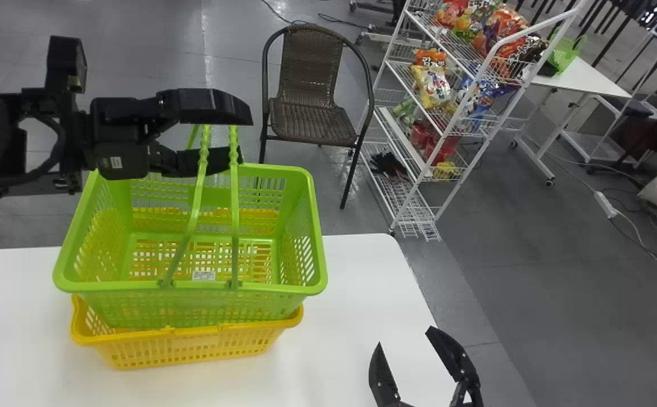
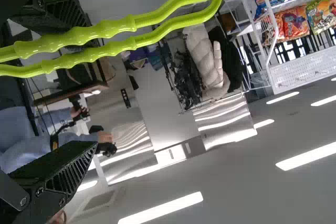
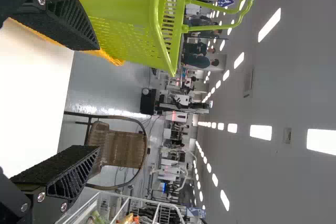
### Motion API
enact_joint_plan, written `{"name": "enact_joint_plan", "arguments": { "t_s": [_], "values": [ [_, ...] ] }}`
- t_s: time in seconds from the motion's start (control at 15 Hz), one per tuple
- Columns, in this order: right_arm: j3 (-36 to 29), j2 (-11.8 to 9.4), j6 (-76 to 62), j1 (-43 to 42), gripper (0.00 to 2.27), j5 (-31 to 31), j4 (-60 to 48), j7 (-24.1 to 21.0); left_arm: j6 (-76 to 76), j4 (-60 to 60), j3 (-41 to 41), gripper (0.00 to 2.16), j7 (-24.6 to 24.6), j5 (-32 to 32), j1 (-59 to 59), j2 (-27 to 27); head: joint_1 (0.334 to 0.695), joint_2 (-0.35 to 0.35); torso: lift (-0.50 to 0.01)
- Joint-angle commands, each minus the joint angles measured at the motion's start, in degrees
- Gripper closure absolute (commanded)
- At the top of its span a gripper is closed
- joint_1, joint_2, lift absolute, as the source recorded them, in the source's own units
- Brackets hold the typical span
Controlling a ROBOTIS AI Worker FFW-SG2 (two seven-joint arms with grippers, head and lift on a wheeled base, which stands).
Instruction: Grasp handle with right gripper to insert into left gripper then lift and swing left to center
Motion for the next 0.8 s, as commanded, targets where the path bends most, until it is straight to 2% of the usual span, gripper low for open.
{"name": "enact_joint_plan", "arguments": {
  "t_s": [0.0,0.73],
  "values": [
    [0.0,0.0,-0.1,0.0,0.17,0.0,0.1,0.0,1.3,1.5,0.7,0.21,0.4,0.2,-2.3,0.0,0.695,-0.350,0.000],
    [0.4,0.0,-0.3,-0.2,0.17,0.0,0.3,0.0,4.7,6.5,2.4,0.21,3.2,3.0,-9.2,0.4,0.695,-0.350,0.000]
  ]
}}
